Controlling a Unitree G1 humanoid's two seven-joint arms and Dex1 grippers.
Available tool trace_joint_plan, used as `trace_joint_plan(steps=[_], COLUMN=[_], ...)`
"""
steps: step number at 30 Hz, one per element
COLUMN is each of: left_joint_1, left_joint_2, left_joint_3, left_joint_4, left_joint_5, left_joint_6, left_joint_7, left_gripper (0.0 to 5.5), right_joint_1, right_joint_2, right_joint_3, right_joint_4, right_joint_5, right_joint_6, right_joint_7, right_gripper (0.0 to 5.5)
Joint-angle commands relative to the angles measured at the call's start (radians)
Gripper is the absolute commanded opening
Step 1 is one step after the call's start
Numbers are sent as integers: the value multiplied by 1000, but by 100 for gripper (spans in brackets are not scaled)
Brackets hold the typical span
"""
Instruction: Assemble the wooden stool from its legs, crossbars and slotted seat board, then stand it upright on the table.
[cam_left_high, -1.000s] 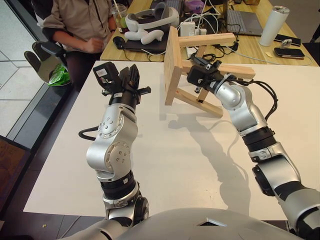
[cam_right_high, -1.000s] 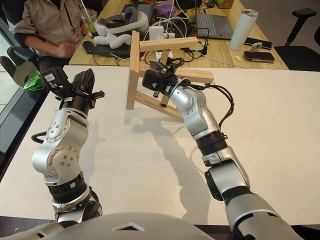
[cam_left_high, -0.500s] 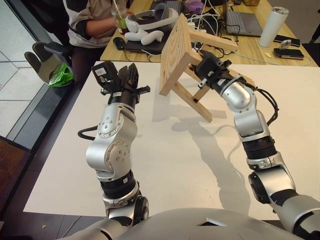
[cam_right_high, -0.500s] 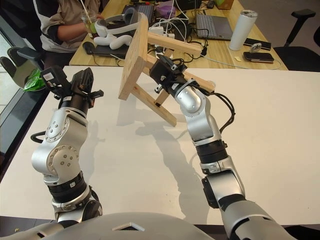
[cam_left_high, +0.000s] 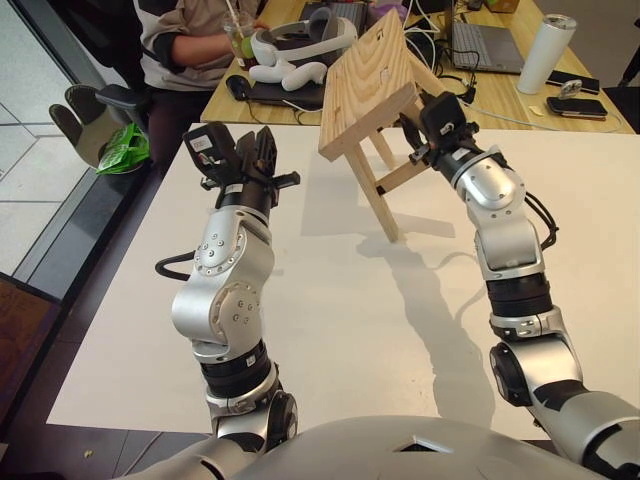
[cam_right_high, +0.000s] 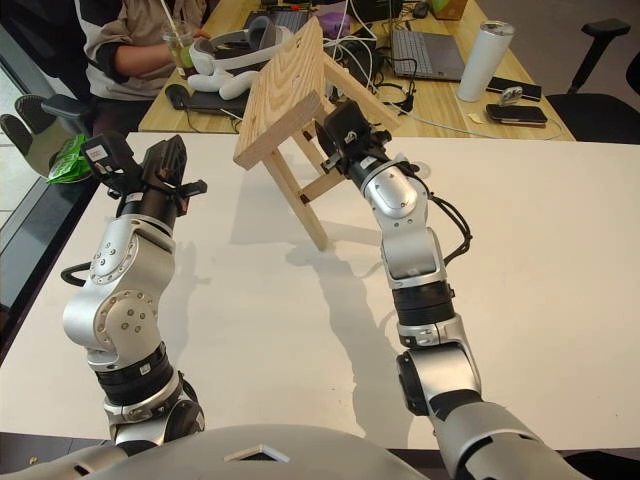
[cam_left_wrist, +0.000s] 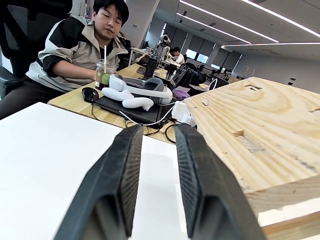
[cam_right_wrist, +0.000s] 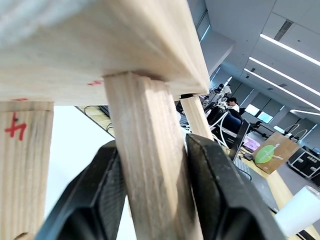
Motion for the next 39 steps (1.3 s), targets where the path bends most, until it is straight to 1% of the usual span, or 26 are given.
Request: trace_joint_plan(steps=[1, 6, 10, 11, 14, 17, 21, 23, 25, 26, 27, 30, 31, 32, 35, 39], left_joint_1=[-12, -11, -11, -11, -10, 4, 55, 104, 163, 198, 250, 409, 457, 478, 503, 497], left_joint_2=[5, 3, 1, 1, -1, -10, -36, -43, -24, -4, 21, 60, 59, 46, -2, 2], left_joint_3=[1, 0, -1, -1, -3, 1, -31, -66, -121, -161, -214, -354, -403, -409, -349, -351], left_joint_4=[7, 8, 8, 8, 7, -1, -19, -39, -62, -72, -81, -79, -61, -40, 22, 77], left_joint_5=[7, 11, 12, 13, 14, 10, 14, 26, 62, 92, 132, 233, 258, 254, 194, 200], left_joint_6=[2, -2, -2, -2, -3, -13, -38, -53, -87, -112, -149, -278, -313, -339, -377, -384], left_joint_7=[-2, -6, -6, -7, -6, -5, -10, -13, -24, -34, -45, -70, -71, -80, -95, -128], left_gripper=[113, 113, 113, 113, 113, 113, 113, 113, 113, 113, 113, 113, 113, 113, 113, 113], right_joint_1=[59, 70, 80, 84, 98, 140, 275, 384, 497, 548, 601, 677, 704, 724, 739, 746], right_joint_2=[22, 12, 9, 15, 25, 11, -66, -111, -126, -114, -74, 76, 111, 138, 187, 190], right_joint_3=[7, 24, 45, 43, 34, 18, 5, -11, -39, -57, -86, -171, -173, -172, -169, -121], right_joint_4=[26, 12, 4, -2, -35, -100, -265, -387, -508, -560, -610, -677, -680, -673, -620, -582], right_joint_5=[56, 67, 72, 85, 138, 198, 259, 302, 347, 362, 362, 303, 284, 293, 352, 347], right_joint_6=[94, 107, 96, 92, 87, 93, 162, 226, 280, 298, 290, 218, 209, 207, 202, 181], right_joint_7=[10, 0, -8, -6, 22, 54, 116, 144, 139, 113, 50, -204, -264, -290, -302, -302], right_gripper=[158, 117, 113, 142, 188, 250, 315, 354, 359, 359, 359, 359, 359, 359, 359, 359])
